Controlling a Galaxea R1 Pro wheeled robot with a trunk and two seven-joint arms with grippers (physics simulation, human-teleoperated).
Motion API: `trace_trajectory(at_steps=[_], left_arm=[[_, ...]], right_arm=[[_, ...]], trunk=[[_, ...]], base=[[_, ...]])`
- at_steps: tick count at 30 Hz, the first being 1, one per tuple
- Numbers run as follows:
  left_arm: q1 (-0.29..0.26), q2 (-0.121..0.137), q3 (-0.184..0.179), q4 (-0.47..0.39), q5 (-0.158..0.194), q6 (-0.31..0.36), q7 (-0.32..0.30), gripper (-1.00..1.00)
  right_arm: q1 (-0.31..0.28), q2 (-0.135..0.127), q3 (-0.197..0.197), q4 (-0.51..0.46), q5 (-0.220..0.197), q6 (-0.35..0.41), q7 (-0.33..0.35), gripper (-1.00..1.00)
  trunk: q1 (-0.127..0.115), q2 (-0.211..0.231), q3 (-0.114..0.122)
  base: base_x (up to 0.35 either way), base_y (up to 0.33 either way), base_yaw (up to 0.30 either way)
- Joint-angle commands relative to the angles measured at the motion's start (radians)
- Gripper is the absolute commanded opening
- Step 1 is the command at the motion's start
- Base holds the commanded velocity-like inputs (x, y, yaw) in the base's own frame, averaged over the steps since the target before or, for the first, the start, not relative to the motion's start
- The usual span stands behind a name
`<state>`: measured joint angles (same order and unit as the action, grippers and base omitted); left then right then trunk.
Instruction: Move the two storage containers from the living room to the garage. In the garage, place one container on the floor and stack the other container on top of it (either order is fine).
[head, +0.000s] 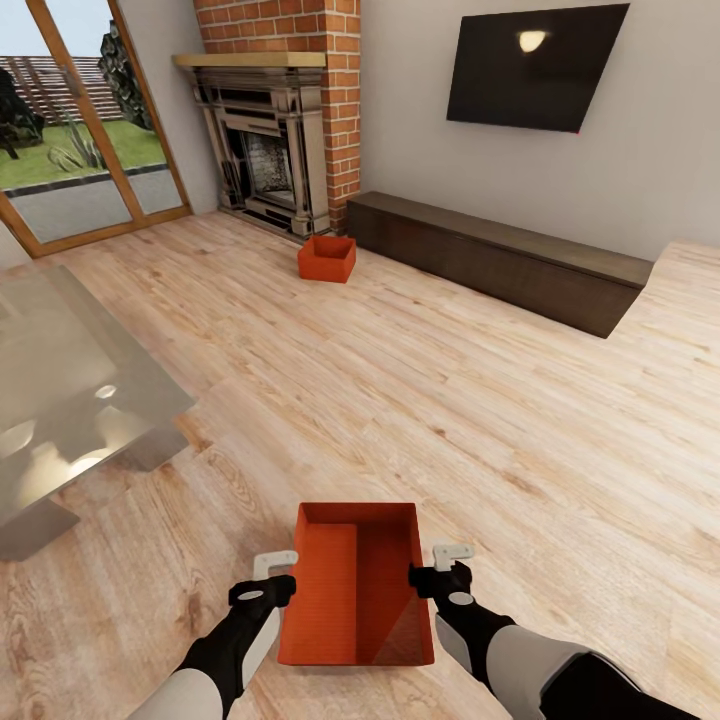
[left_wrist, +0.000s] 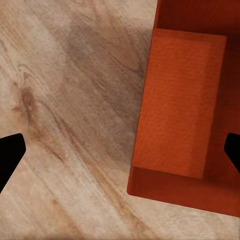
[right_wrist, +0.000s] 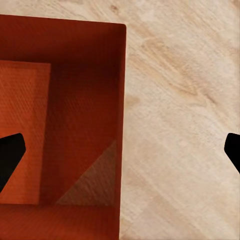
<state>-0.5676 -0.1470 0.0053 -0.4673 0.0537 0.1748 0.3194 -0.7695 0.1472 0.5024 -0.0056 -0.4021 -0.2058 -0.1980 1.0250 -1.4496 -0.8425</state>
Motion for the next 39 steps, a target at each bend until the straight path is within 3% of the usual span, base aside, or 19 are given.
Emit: trace_trajectory(at_steps=[1, 21, 33, 34, 39], left_arm=[[0.000, -0.001, 0.000, -0.002, 0.006, 0.005, 0.003, 1.00], [0.000, 0.000, 0.002, -0.004, 0.010, 0.005, 0.004, 1.00], [0.000, -0.001, -0.002, -0.003, 0.003, 0.007, -0.010, 1.00], [0.000, 0.003, -0.020, -0.010, -0.001, 0.008, -0.054, 1.00], [0.000, 0.006, -0.045, -0.034, -0.003, 0.008, -0.082, 1.00]], right_arm=[[-0.001, 0.000, 0.009, 0.001, -0.009, -0.003, -0.002, 1.00], [-0.001, 0.002, 0.010, 0.001, -0.009, -0.003, 0.000, 1.00], [-0.001, 0.003, 0.010, 0.001, -0.008, -0.004, 0.000, 1.00], [-0.001, 0.003, 0.010, 0.001, -0.007, -0.004, 0.001, 1.00], [-0.001, 0.003, 0.010, 0.001, -0.006, -0.005, 0.005, 1.00]], trunk=[[0.000, 0.000, -0.001], [0.000, 0.000, -0.001], [0.046, -0.084, -0.038], [0.050, -0.091, -0.041], [0.069, -0.126, -0.057]], base=[[0.000, 0.000, 0.000], [0.000, 0.000, 0.000], [0.000, 0.000, 0.000], [0.000, 0.000, 0.000], [0.000, 0.000, 0.000]])
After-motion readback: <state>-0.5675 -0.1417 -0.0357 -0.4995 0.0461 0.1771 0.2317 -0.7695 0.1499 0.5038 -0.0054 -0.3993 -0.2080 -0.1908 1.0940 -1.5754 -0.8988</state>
